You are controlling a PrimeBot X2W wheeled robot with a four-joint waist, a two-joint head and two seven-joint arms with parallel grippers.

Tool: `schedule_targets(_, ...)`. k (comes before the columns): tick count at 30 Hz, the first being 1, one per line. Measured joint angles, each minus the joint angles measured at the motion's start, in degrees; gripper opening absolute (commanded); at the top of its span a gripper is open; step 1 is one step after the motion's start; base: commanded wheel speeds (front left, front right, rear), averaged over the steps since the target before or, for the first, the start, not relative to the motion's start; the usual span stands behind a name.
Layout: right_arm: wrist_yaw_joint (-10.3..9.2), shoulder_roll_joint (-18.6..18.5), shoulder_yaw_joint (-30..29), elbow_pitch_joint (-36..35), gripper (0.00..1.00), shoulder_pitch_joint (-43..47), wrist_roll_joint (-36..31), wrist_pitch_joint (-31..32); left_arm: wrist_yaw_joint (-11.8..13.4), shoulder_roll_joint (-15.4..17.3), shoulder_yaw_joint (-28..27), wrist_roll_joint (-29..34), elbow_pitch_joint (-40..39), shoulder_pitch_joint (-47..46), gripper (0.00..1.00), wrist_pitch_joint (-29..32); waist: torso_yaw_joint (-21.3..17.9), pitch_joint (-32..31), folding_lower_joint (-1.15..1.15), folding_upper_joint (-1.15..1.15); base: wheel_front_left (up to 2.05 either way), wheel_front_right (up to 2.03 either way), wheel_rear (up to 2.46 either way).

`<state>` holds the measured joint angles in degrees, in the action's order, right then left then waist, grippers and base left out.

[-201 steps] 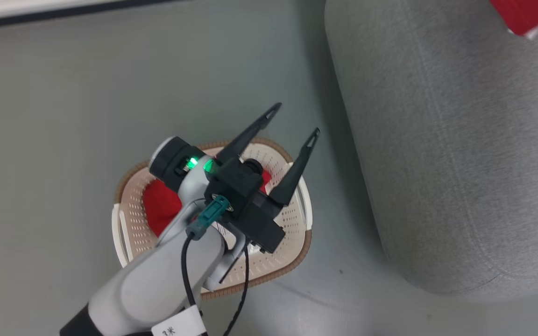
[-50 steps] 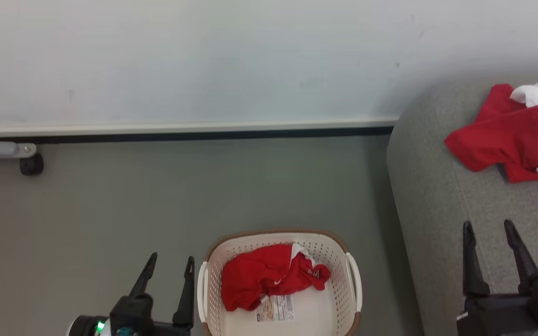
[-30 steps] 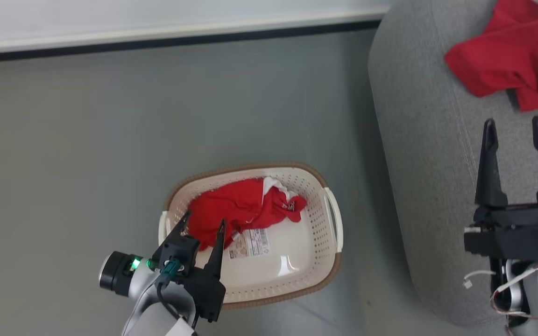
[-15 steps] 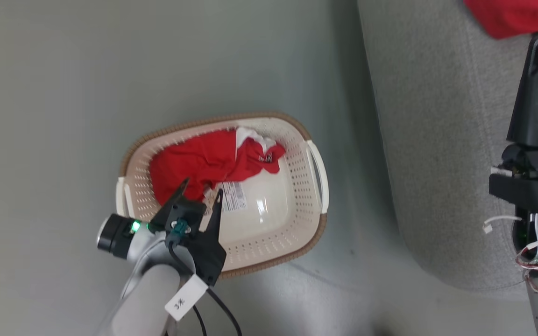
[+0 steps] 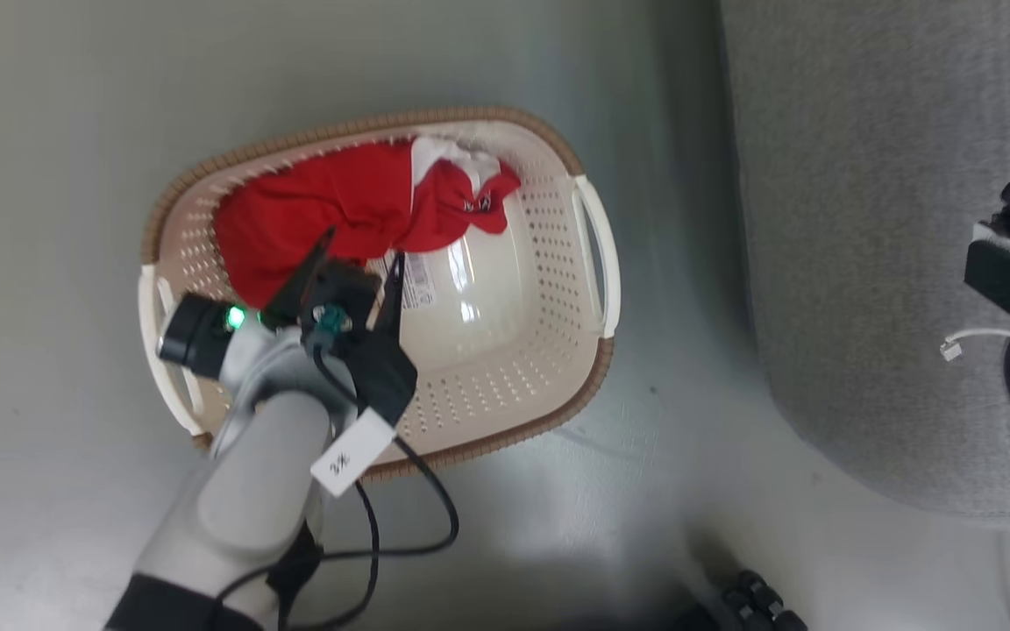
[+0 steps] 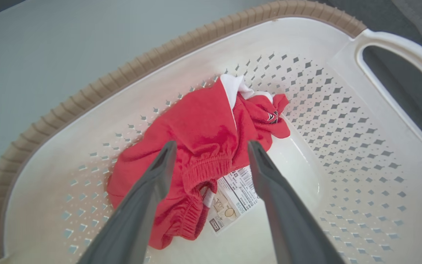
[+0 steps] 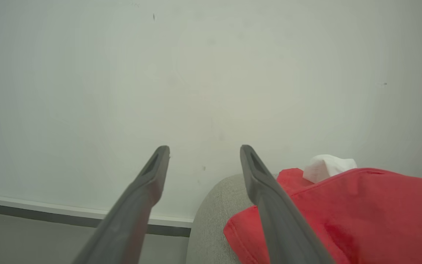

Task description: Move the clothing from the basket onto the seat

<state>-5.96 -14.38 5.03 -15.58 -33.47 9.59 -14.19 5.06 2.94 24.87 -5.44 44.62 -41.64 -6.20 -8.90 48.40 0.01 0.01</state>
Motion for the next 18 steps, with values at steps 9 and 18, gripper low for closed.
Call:
schedule_targets(9,0.29,0.07,0.75,-2.23,1.0,-3.99,-1.14,-0.03,0.47,0.44,-0.49,1.89,3.71,-7.47,1.0,-0.04,-0.89,8.0,0.0,0.0,0.0,0.0,0.0)
schedule_targets(18,0.43,0.52,1.03,-1.14,1.0,-4.91,-1.16,-0.1,1.0,0.73,-1.3,2.23,6.88,-9.99,1.0,-1.52,-1.91,10.89,0.0,0.0,0.0,0.0,0.0)
